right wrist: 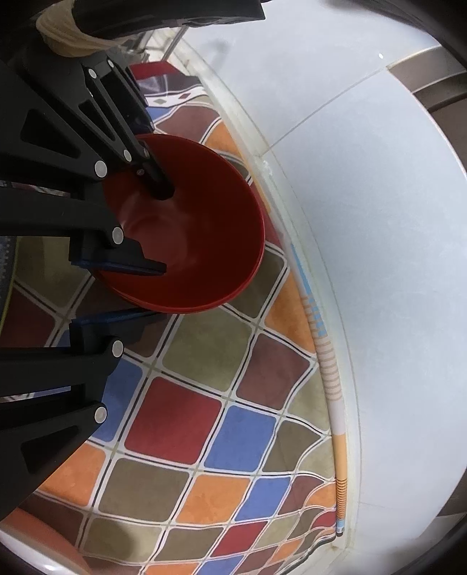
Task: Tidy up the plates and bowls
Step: 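Lift the red bowl and lower it into the white bowl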
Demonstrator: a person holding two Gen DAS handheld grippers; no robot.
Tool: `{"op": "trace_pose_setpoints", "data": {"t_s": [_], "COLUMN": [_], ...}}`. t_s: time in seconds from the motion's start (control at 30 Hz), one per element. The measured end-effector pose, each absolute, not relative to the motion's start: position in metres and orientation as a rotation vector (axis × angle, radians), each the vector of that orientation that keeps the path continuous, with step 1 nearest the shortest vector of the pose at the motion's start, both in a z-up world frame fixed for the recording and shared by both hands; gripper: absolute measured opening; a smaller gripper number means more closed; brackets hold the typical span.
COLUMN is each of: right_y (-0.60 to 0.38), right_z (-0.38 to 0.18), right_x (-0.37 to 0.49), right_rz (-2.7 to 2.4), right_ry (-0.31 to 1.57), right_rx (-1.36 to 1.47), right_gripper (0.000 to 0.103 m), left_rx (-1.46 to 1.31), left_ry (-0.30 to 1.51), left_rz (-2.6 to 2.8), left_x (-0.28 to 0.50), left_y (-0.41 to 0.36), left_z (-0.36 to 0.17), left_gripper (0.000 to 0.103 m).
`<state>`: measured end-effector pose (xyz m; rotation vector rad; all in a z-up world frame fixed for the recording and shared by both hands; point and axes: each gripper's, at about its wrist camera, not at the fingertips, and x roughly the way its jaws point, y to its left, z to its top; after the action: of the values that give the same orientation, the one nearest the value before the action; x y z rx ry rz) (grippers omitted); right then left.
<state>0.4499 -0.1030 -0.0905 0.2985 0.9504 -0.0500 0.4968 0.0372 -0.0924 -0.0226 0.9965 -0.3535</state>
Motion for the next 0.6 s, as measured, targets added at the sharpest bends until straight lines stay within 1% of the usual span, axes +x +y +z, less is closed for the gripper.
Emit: {"op": "trace_pose_setpoints", "data": {"t_s": [0.6], "right_y": [-0.122], "right_z": [-0.028], "right_x": [0.388], "right_rz": [-0.02], "right_ry": [0.891], "right_rx": [0.295], "right_gripper": [0.02], "left_rx": [-0.025], "left_ry": [0.879], "left_rz": [-0.413], "left_x": [0.42], "left_y": [0.016], "left_z": [-0.019], "left_gripper": [0.019]}}
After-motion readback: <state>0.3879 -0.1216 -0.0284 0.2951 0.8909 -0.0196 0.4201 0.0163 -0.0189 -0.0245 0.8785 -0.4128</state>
